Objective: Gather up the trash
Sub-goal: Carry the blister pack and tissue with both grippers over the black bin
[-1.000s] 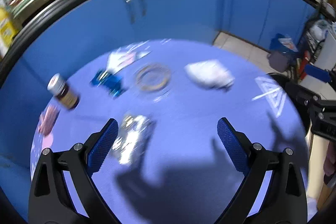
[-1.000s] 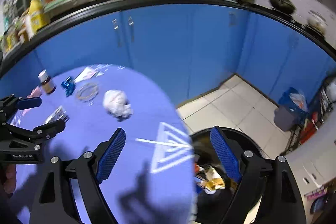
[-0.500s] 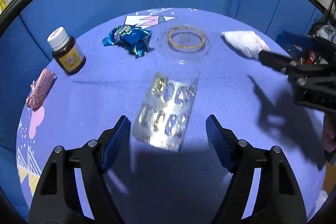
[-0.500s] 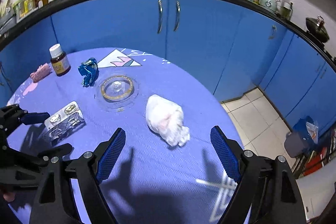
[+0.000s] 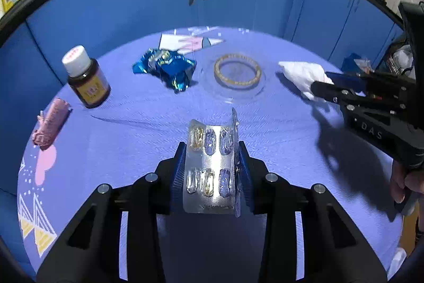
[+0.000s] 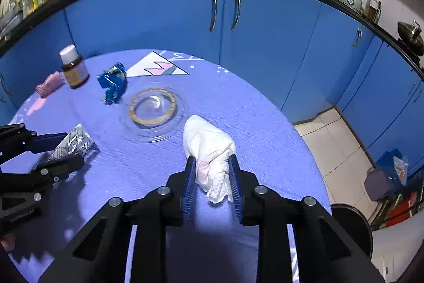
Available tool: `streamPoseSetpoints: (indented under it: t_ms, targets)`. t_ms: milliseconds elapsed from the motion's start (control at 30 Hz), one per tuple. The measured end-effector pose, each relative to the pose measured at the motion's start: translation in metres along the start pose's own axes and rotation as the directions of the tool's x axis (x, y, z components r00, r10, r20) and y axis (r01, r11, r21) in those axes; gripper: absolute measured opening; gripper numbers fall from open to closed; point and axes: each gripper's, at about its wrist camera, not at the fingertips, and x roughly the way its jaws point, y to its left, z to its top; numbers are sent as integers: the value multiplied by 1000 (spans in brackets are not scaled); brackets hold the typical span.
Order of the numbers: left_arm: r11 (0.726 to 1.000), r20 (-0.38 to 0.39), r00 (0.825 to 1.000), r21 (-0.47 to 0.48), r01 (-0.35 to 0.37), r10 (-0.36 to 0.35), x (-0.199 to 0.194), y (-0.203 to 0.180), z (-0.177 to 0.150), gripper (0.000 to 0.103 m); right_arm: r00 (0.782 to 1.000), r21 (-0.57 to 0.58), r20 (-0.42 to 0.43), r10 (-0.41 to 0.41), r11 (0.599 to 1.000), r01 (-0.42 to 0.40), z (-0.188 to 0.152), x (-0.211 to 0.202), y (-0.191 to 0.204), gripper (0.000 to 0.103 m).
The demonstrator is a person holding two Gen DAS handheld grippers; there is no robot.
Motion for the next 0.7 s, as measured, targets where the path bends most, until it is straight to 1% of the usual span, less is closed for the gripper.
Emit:
streamPoseSetpoints:
  t_ms: [167, 400, 500, 700]
  targets:
    - [1000, 17, 1000, 11, 13, -13, -13, -9, 4, 39, 1000, 16, 18, -7, 1000, 6, -9, -26, -3, 24]
    - [996, 35, 999, 78, 33, -35, -27, -45, 6, 39, 999, 54, 39, -28, 998, 26, -24, -59, -20, 23]
    - [994, 54, 997, 102, 49, -54, -38, -62, 9, 39, 997, 63, 58, -47, 997, 43, -31, -77, -28, 24]
    - [984, 103, 992, 169, 50, -68, -63, -93, 15, 39, 992, 95, 96, -78, 993, 69, -44, -109, -46, 24]
